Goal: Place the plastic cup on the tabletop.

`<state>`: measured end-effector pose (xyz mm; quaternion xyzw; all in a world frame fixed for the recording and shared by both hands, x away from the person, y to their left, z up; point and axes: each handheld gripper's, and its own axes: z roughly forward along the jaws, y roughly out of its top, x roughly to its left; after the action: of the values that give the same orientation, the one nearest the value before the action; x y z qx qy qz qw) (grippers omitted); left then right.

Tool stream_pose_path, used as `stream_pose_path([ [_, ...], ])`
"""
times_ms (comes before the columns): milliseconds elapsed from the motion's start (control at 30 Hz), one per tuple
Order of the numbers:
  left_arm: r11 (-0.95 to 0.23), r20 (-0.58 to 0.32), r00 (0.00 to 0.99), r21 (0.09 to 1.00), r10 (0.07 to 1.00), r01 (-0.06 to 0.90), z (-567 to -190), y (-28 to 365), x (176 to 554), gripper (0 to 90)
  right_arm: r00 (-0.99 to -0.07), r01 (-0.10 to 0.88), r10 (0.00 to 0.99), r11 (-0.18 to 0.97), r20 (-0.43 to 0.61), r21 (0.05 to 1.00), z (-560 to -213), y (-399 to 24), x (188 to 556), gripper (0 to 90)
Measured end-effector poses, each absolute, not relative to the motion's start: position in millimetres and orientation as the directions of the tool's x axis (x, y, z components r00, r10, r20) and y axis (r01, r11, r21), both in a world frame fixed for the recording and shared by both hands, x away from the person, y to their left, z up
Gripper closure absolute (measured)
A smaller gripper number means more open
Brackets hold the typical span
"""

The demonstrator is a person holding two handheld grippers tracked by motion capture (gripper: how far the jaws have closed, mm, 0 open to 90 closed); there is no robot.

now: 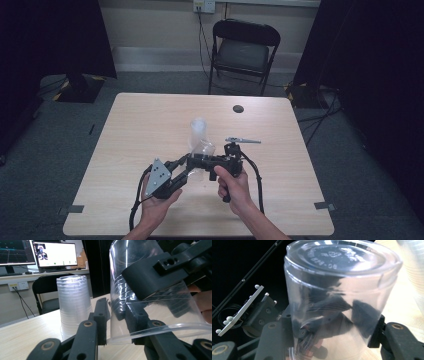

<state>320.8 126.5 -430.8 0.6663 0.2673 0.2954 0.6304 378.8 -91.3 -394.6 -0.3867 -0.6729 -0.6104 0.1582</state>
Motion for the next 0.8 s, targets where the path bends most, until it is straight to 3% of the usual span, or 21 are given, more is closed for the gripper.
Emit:
stream_pose_path([
  [100, -0.078, 0.069, 0.681, 0.997, 0.729, -0.019, -431, 127, 321, 79.4, -0.639, 0.724, 0.342, -0.036, 0.689, 0.689, -395, -91, 378, 37.7],
  [367, -0.063, 0.035, 0.694, 0.998, 0.719, 0.015, -431, 129, 323, 84.2, -0.665, 0.69, 0.38, -0.019, 0.644, 0.724, -394, -86, 375, 19.4],
  [800, -0.033, -0.013, 0.688, 0.998, 0.726, 0.053, -429, 137, 326, 85.1, -0.686, 0.664, 0.388, -0.013, 0.616, 0.747, -394, -86, 375, 13.9],
])
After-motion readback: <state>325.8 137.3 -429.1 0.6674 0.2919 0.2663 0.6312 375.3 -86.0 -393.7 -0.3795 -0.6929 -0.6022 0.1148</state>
